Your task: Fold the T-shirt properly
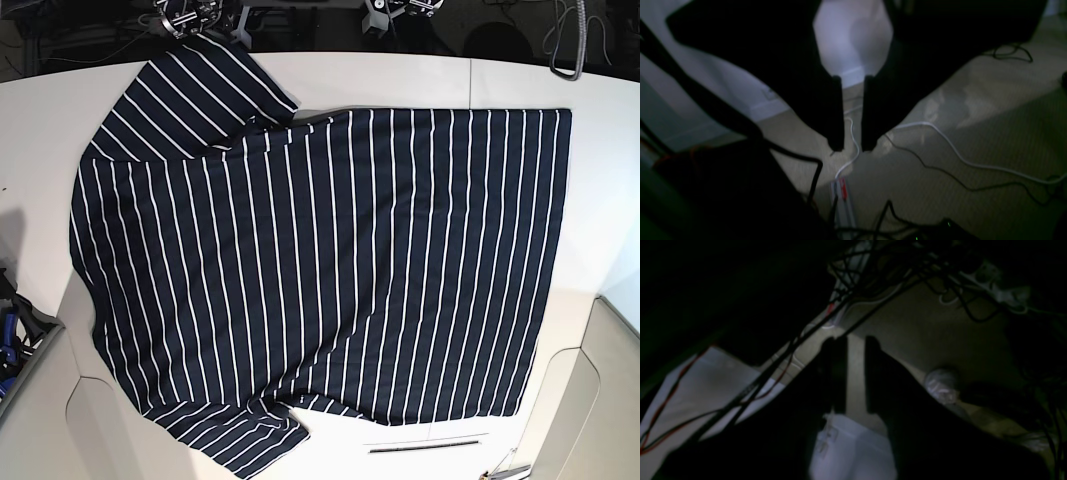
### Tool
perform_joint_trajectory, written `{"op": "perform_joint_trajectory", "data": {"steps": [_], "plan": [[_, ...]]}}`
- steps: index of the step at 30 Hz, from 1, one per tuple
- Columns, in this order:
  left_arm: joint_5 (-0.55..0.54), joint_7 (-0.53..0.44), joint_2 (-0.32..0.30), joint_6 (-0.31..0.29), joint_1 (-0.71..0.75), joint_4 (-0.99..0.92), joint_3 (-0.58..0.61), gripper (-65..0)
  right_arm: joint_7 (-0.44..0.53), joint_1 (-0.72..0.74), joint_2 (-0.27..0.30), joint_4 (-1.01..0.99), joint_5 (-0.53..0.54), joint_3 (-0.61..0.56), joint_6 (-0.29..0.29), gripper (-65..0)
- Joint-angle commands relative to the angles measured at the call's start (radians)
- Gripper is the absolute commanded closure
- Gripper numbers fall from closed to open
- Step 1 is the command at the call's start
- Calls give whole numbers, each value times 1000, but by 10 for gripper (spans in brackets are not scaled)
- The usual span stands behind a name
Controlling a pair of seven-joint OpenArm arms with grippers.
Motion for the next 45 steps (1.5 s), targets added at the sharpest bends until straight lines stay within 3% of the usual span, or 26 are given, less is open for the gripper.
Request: {"op": "perform_joint_trajectory", "data": {"steps": [1, 7, 13, 18, 23, 29, 35, 42, 45], "plan": [[-5, 18, 0, -9, 0, 5, 2, -101, -14, 0, 2, 10, 5, 1, 12, -81], [-49, 92, -1, -9, 0, 5, 2, -101, -106, -1, 2, 67, 5, 1, 12, -81], [-43, 95, -2, -10, 16, 16, 2, -101, -223, -1, 3, 131, 58, 1, 11, -81], [-3, 103, -25, -11, 55, 89, 2, -101, -261, -17, 4, 134, 79, 1, 11, -81], [-3, 105, -82, -75, 148, 230, 2, -102, -261, -89, 23, 164, 92, 1, 21, -81], [-39, 195, -119, -62, 284, 451, -17, -102, -348, -216, 65, 335, 279, 2, 74, -81], [-42, 206, -119, -63, 420, 647, -114, -102, -483, -335, 95, 550, 389, 2, 75, -81], [-163, 303, -119, -170, 546, 898, -233, -102, -605, -463, 145, 812, 513, 2, 76, -81], [-209, 356, -119, -171, 606, 1009, -279, -102, -629, -525, 167, 940, 561, 7, 113, -81]]}}
